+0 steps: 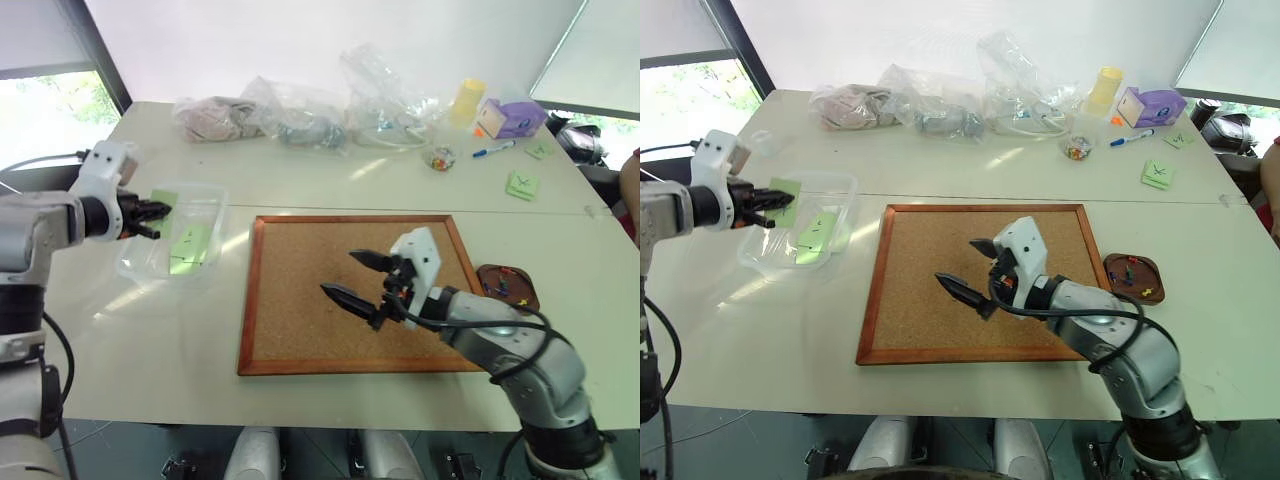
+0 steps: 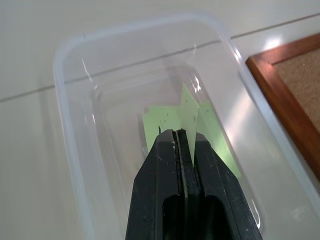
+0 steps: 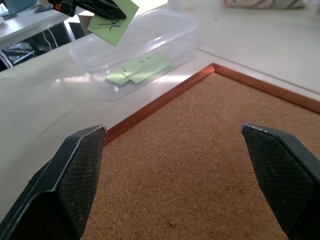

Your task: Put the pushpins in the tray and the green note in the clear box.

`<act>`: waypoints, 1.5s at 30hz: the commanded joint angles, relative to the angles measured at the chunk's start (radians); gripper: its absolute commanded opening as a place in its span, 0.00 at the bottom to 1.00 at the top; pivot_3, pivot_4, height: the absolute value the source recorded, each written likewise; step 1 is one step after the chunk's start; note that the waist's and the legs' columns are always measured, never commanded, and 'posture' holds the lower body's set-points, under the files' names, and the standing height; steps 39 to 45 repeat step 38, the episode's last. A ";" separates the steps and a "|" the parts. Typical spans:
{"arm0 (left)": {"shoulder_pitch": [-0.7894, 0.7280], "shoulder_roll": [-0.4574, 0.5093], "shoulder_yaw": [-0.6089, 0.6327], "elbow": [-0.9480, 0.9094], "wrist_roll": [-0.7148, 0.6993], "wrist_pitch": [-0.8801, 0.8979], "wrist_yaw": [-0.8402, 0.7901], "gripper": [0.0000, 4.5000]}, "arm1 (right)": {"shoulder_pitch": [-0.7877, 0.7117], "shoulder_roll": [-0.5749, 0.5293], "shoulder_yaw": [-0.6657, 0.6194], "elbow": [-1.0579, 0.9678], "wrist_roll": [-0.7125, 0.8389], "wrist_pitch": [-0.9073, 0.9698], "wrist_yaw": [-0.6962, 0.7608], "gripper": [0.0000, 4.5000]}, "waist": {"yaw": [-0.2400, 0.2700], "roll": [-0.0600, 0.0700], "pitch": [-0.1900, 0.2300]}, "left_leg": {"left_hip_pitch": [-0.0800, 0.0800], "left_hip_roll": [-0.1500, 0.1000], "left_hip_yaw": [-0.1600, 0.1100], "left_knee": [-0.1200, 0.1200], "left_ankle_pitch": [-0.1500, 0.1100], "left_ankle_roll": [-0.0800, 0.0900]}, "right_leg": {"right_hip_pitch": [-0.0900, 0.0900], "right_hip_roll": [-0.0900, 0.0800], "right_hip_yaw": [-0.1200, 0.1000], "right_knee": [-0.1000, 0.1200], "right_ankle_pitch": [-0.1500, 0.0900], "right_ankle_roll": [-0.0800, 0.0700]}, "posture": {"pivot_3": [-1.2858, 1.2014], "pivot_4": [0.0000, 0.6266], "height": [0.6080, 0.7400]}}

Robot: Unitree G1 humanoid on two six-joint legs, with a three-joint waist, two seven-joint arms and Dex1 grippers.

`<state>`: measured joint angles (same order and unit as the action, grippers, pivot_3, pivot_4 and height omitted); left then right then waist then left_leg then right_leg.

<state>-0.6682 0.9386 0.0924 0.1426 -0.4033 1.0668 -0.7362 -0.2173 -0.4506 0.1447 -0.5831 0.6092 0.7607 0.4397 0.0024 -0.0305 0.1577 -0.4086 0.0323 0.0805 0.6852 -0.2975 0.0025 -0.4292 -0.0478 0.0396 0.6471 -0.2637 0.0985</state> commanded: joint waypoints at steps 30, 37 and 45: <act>-0.059 -0.058 0.035 0.034 0.018 -0.111 -0.036 0.99 | 0.097 0.025 -0.073 -0.022 -0.098 -0.097 -0.001 1.00 | -0.013 -0.001 0.000 | 0.001 0.001 0.000 0.000 0.000 0.000 | -0.001 0.001 0.000 0.002 0.000 0.001 | 0.52 0.24 0.98; -0.056 -0.121 0.102 -0.254 -0.232 -0.085 -0.198 0.99 | 0.263 0.036 -0.381 -0.151 0.122 -0.062 -0.045 1.00 | -0.011 -0.002 0.001 | 0.000 0.000 0.000 0.000 0.000 0.000 | 0.001 -0.001 0.000 0.001 0.000 0.001 | 0.52 0.24 0.98; -0.009 -0.116 0.068 -0.330 -0.265 -0.065 -0.228 0.99 | 0.304 0.016 -0.425 -0.175 0.147 -0.048 -0.044 1.00 | -0.011 -0.002 0.001 | 0.000 0.000 0.001 0.000 0.000 0.000 | 0.001 -0.001 0.000 0.001 0.000 0.001 | 0.52 0.24 0.98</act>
